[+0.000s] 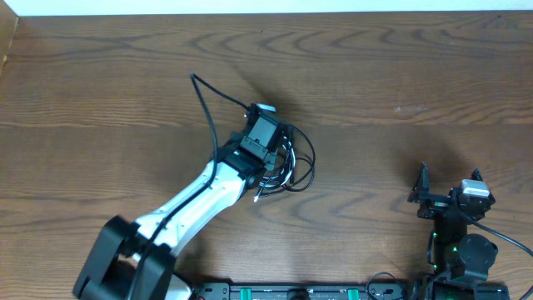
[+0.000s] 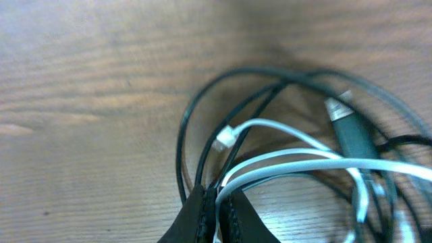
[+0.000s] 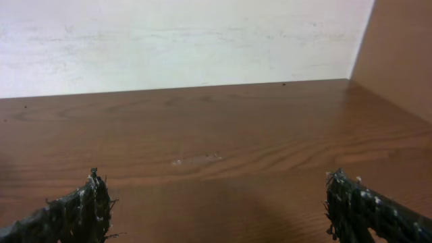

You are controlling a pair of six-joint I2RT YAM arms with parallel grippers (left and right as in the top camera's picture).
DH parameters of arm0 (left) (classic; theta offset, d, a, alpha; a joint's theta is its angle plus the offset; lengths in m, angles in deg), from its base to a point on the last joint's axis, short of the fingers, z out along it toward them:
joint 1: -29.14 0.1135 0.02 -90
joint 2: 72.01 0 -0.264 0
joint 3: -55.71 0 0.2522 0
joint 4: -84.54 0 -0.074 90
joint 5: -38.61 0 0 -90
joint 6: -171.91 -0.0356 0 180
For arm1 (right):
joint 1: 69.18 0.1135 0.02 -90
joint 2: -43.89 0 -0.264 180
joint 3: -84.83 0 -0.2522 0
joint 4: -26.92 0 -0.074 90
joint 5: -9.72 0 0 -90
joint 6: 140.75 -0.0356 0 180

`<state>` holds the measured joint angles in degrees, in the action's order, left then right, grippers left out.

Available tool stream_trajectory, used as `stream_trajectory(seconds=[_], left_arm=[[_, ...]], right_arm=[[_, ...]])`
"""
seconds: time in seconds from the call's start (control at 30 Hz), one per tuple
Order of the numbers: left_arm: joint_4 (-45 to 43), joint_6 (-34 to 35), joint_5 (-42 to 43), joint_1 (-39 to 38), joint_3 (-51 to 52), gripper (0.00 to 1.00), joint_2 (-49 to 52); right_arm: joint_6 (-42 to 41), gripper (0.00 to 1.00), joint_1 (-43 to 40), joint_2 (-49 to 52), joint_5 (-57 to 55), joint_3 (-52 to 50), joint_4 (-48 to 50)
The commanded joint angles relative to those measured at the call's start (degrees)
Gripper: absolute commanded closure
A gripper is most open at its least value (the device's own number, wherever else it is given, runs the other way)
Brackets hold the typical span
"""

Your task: Untangle cables

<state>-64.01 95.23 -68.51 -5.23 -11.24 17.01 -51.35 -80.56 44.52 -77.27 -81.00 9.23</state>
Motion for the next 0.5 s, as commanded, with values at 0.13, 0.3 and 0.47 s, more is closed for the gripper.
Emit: stream_trajectory(seconds=[0.13,0.3,0.47], left_arm=[[0.5,2.4,-2.1,5.0,-1.4,0.92,-18.0],[6.9,12.4,-2.0,12.2,-1.4,0.92,-24.2],[19.4,32.1,-0.7,17.3,-1.4,0.92,-22.2]], right_arm=[[0.7,0.01,0.2,-0.2,-0.1,-0.1,-0.2],[0.7,0.01,0.2,-0.2,-0.1,-0.1,-0.2],[0.7,0.01,0.2,-0.2,-0.1,-0.1,-0.2]])
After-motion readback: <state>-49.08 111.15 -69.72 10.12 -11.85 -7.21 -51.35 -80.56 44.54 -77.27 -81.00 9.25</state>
